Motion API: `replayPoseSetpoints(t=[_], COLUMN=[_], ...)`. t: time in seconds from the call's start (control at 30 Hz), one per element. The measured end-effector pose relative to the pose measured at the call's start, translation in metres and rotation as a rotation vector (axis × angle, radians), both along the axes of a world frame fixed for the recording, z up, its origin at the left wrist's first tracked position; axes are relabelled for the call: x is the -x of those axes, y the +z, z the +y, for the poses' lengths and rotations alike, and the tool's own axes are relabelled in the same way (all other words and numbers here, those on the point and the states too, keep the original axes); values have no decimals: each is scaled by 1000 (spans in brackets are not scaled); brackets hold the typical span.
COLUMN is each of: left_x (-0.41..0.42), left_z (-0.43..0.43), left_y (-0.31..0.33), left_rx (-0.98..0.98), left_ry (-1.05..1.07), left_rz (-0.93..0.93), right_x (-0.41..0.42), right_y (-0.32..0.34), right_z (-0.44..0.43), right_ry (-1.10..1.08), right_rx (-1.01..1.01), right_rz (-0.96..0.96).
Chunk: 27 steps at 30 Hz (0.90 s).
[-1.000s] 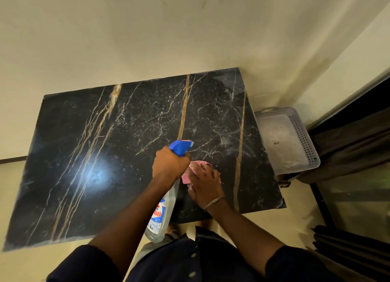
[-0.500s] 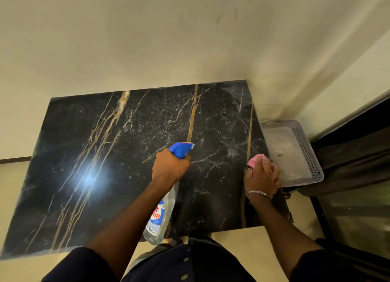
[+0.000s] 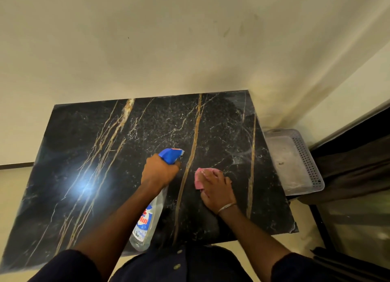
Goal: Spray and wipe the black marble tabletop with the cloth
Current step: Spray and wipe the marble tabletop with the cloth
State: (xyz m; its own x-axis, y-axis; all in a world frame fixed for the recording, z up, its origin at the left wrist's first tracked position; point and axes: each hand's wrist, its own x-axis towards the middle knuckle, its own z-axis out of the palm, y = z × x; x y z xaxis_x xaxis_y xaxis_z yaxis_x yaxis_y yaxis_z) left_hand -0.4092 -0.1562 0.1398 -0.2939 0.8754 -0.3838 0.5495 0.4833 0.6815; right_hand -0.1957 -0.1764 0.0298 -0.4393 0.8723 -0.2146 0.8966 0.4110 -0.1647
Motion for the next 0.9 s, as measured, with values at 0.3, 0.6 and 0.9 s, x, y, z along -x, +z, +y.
replayPoseSetpoints(t=[0.3,0.6,0.9], left_x=[5,3,-4], left_z=[15,28,38], left_y=[1,-5,-7], left_rx=[-40,-46,-60], left_ry=[-48,-27,-7], left_rz=[-3,14,32], right_x=[-130,-11,18], right_y=[-2,4,-6], right_z=[58,40,31], right_ry=[-667,-575,39], right_rx=[-17,-19,-8], right_rz=[-38,43,72])
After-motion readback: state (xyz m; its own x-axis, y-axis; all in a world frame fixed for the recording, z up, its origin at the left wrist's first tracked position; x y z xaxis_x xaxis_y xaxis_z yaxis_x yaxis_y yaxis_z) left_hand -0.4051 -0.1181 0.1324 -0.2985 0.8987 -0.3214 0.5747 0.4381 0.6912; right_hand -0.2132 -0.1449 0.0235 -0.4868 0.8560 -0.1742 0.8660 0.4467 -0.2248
